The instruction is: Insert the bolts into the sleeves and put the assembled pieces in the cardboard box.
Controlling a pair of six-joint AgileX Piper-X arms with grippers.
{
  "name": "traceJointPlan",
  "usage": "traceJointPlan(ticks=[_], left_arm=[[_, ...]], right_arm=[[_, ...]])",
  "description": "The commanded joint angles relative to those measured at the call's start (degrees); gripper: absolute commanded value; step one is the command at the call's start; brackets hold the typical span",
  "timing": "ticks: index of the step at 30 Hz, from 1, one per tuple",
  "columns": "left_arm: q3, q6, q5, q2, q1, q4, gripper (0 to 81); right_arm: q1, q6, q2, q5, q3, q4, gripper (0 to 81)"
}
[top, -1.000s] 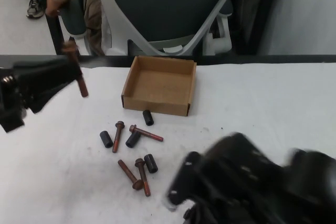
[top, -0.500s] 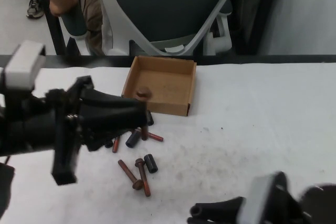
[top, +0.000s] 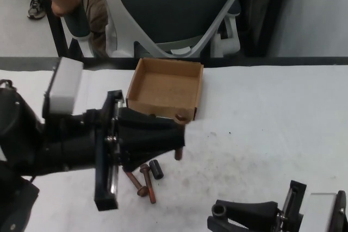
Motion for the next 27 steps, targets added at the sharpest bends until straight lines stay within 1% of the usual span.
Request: traceJointPlan(ticks=[1,7,19,27], left_arm=[[0.1,10.0,-2.5,-0.5,-0.2,-4.8,0.8],[0.1,8.8,-4.6,-0.5,-0.2,-4.9,0.8],[0.1,5.7,-7.1,-0.5,-0.2,-5.4,0.8],[0.1,4.3,-7.2,-0.5,-0.2,-5.4,0.8]], right_arm=[[0.0,-1.1,-0.6,-0.9,-1.1,-1.3,0.2],[-0.1,-2.9,0.4,-0.9,-3.2,-1.3,0.2],[-0.1,-7.3,10.3,-0.9,-8.9,-1.4,0.2],[-0.1,-10.8,11.2,2.3,-10.8,-1.5,0.2]])
